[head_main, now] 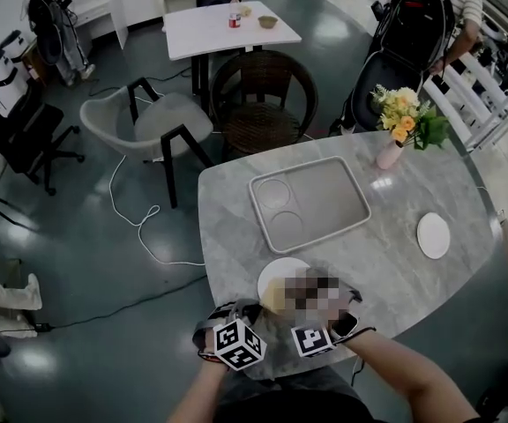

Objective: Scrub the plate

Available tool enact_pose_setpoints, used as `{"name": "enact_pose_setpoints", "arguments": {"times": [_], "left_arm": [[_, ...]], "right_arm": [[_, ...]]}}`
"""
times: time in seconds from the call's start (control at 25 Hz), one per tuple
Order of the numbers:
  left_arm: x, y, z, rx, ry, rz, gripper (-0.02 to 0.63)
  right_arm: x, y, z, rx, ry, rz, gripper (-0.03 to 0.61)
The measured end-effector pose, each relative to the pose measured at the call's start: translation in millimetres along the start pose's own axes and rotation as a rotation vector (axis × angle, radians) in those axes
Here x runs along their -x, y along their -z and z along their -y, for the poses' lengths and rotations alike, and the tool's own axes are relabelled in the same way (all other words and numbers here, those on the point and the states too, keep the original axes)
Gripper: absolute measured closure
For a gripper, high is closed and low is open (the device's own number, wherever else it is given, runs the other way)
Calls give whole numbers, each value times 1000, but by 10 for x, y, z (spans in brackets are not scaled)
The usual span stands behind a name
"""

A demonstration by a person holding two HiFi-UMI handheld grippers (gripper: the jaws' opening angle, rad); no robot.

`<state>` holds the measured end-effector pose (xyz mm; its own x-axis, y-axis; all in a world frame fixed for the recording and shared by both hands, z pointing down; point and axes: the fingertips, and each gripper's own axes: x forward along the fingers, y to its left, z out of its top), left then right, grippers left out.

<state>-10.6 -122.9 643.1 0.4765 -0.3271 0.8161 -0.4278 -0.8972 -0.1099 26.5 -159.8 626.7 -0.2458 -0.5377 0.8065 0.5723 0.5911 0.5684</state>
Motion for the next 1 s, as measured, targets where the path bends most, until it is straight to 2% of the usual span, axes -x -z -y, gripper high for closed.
{"name": "enact_pose_setpoints", "arguments": {"times": [0.04, 0.2, 0.4, 0.52, 0.72, 0.88, 1.0], "left_arm": [[1, 0, 0, 1, 1, 0, 603], [0, -4, 4, -1, 0, -6, 603], [1, 1, 5, -4, -1, -11, 603], [8, -3, -2, -8, 3, -13, 603], [4, 7, 1, -4, 7, -8, 603], [17, 0, -1, -2, 8, -5, 603], [15, -4, 6, 0, 9, -3, 603]], "right_arm": [[-23, 23, 30, -6, 4, -5, 500], [-104, 18, 248, -140, 79, 45, 501], [-180, 244, 265, -146, 60, -26, 502], [-162, 484, 248, -99, 21, -114, 502], [-141, 637, 134, -121, 10, -150, 502], [-51, 569, 53, -163, 42, -107, 502], [22, 436, -89, -184, 29, -58, 501]]}}
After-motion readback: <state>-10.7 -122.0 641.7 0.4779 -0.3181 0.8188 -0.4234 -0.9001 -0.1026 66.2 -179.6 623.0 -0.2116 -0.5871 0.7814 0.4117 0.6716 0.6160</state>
